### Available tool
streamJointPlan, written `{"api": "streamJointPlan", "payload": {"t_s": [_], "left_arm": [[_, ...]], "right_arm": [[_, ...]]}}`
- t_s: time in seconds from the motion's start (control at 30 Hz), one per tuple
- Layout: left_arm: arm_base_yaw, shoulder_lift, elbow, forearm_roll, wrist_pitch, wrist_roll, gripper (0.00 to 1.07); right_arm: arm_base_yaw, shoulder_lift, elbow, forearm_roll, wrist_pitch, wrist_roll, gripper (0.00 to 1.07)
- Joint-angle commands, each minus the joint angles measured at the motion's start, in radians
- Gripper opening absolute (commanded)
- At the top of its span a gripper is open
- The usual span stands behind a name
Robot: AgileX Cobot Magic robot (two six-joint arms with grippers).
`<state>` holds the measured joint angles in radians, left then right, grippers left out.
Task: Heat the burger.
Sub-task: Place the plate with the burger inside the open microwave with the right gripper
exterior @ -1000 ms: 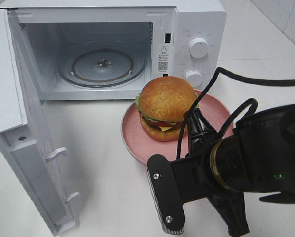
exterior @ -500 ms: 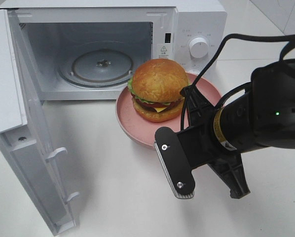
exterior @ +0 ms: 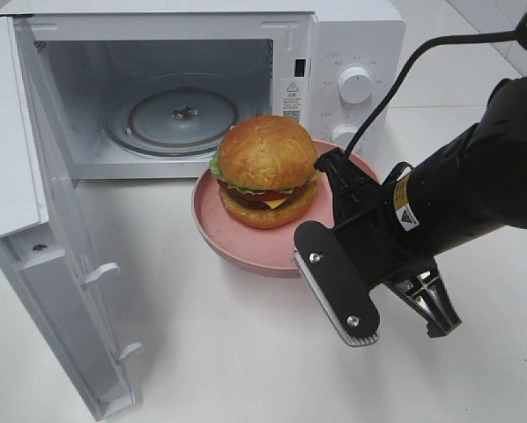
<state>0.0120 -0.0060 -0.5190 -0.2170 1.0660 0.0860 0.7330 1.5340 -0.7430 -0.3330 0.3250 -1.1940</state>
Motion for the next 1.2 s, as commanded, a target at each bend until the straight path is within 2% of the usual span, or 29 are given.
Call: {"api": "streamJointPlan", "payload": {"t_s": [0.03, 0.07, 0.33, 1.03, 1.2], "left_arm": [[0.001, -0.018, 0.001, 0.0, 0.004, -0.002, 0.98], [0.001, -0.018, 0.001, 0.0, 0.004, -0.002, 0.98], [0.001, -0.018, 0.001, 0.0, 0.004, -0.002, 0.98], [0.001, -0.018, 0.001, 0.0, 0.004, -0.002, 0.98], [0.001, -0.018, 0.001, 0.0, 0.004, -0.002, 0.98]], "right_arm": [[-0.023, -0.008, -0.019, 0.084, -0.084, -0.119, 0.0], [-0.037, -0.008, -0.019, 0.134, -0.092, -0.179, 0.0], [-0.081, -0.008, -0.019, 0.29, -0.107, -0.358, 0.0], [-0.088, 0.043, -0.019, 0.226, -0.158, -0.326, 0.0], [-0.041, 0.072, -0.031, 0.176, -0.193, -0.248, 0.0]]}}
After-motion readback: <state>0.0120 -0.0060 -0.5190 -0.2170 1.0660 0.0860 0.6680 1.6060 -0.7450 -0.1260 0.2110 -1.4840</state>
